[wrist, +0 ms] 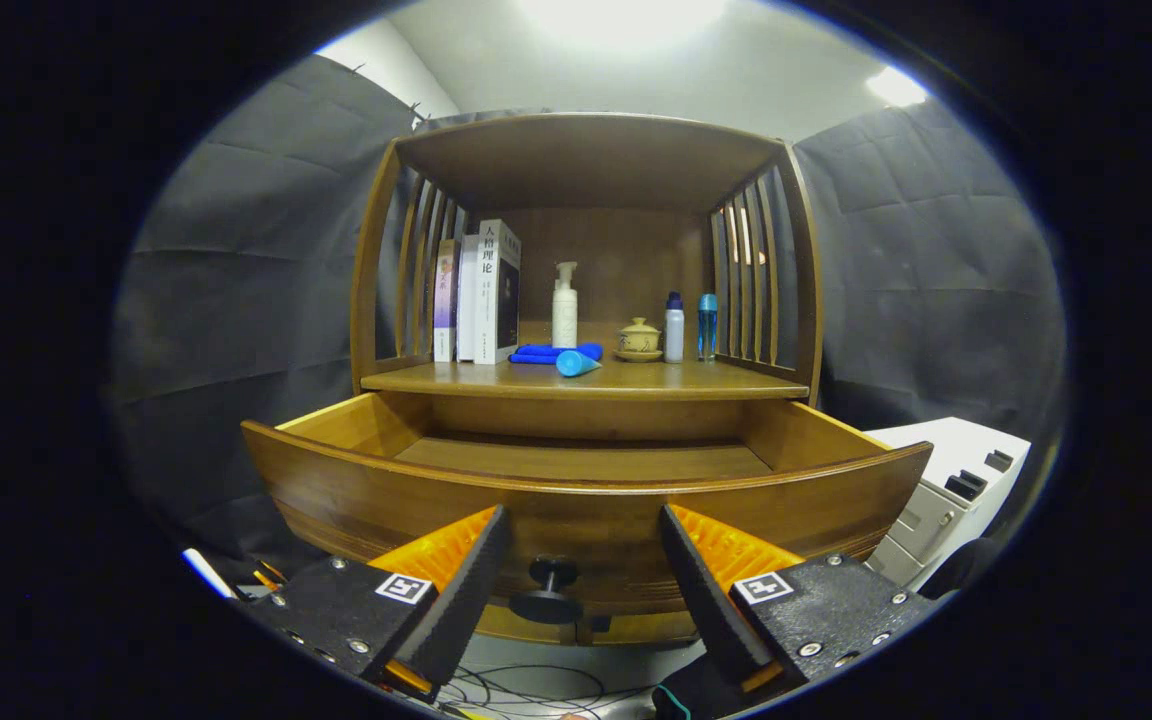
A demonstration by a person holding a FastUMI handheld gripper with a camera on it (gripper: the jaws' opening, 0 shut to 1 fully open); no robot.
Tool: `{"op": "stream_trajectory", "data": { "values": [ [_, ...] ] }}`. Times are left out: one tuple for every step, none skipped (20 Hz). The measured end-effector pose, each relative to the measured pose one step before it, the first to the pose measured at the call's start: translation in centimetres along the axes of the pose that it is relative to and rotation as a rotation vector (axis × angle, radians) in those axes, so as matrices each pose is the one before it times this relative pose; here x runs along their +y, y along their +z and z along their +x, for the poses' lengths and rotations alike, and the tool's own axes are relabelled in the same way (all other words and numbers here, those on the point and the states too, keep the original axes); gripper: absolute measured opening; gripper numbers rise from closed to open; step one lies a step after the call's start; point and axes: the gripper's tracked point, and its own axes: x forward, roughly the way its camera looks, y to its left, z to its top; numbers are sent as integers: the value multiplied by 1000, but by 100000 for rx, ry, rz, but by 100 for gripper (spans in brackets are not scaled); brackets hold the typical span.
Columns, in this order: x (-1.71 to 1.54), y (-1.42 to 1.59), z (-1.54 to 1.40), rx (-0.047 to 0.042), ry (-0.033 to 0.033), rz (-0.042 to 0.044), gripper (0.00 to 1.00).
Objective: Pull open the drawer, take out the items inside it, and place them on the countertop above the cabinet.
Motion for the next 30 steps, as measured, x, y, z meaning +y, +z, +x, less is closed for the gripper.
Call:
{"op": "stream_trajectory", "data": {
  "values": [
    [-157,28,275,331,-354,82,94],
    [-103,65,353,413,176,-815,94],
    [-173,-8,307,606,365,-1109,94],
    [-278,71,230,256,307,-206,94],
    [-130,216,403,50,507,447,94],
    [-140,229,362,-756,381,43,94],
    [-69,465,530,-951,298,-40,94],
    [-43,38,552,-345,128,20,94],
    [4,-153,364,894,-186,-142,94],
    [11,322,367,-310,-181,-384,94],
    [79,-186,554,672,23,-474,95],
    [26,179,223,506,-47,254,95],
    [9,42,374,335,57,250,95],
    [13,81,495,577,77,-68,94],
    [0,33,320,311,-7,-108,94],
    [-12,32,510,767,109,1,95],
    [-12,69,474,427,14,-792,94],
    [-37,-29,571,926,89,-1564,94],
    [-53,33,600,701,-57,-2113,94],
    [-7,-63,510,512,-83,-2300,94],
    [-38,15,560,335,50,-2427,95],
    [25,-16,512,51,88,-2286,94],
    [-42,57,661,274,22,-1565,95],
    [-73,21,692,11,-254,-959,95],
    [-22,42,797,431,-243,-1068,95],
    [-66,120,692,379,-184,-520,95],
    [41,131,633,380,0,470,95],
    [34,202,659,61,186,1434,95],
    [-38,175,659,-93,369,1973,96],
    [-9,158,555,-126,657,2118,96]
  ]
}}
